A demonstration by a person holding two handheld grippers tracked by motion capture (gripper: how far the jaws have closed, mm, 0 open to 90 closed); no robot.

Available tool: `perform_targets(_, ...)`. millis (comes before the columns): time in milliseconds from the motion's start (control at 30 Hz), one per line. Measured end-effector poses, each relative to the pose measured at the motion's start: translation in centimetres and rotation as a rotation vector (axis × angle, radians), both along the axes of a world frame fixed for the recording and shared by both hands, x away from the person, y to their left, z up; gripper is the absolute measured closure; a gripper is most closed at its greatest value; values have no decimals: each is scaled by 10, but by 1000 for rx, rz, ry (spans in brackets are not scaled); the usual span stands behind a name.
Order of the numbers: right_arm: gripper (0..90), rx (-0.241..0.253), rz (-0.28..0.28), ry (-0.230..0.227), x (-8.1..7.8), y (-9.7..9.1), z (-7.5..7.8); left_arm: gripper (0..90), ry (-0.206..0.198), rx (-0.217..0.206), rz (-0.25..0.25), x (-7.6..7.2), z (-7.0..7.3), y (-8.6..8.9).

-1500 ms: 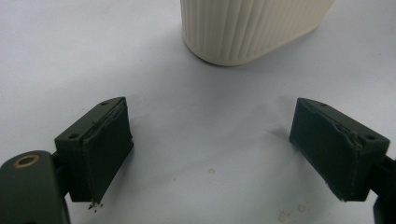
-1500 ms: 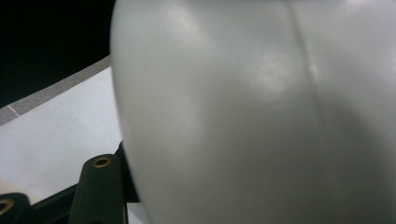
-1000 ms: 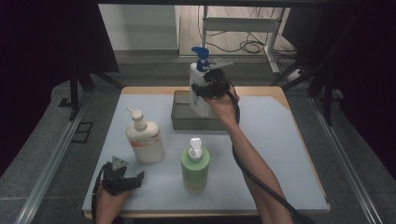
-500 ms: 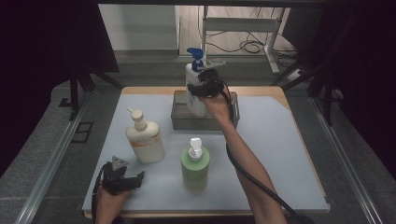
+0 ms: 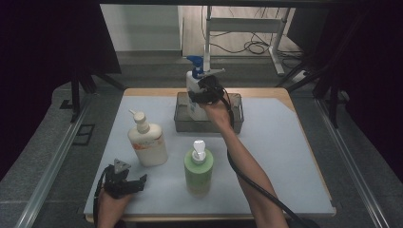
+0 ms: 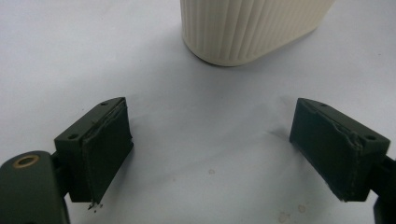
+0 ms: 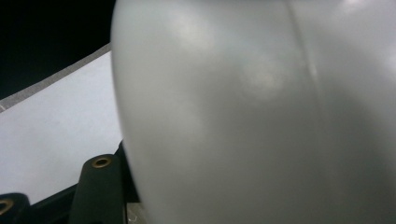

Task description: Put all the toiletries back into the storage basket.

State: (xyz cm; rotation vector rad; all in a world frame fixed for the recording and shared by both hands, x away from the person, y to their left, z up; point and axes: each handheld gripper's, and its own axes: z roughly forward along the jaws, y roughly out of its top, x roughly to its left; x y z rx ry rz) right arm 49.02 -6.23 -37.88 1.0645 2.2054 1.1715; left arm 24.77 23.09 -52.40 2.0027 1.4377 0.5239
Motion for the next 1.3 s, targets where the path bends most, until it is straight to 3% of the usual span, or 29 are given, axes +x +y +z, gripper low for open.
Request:
perform_targets(733,377,-13,1,44,-3,2,-20,122,1,2,-2,0,0,0)
perform_targets(1300,372,-44,10,49,-3,7,-31,122,1,4,-1,0,0,0)
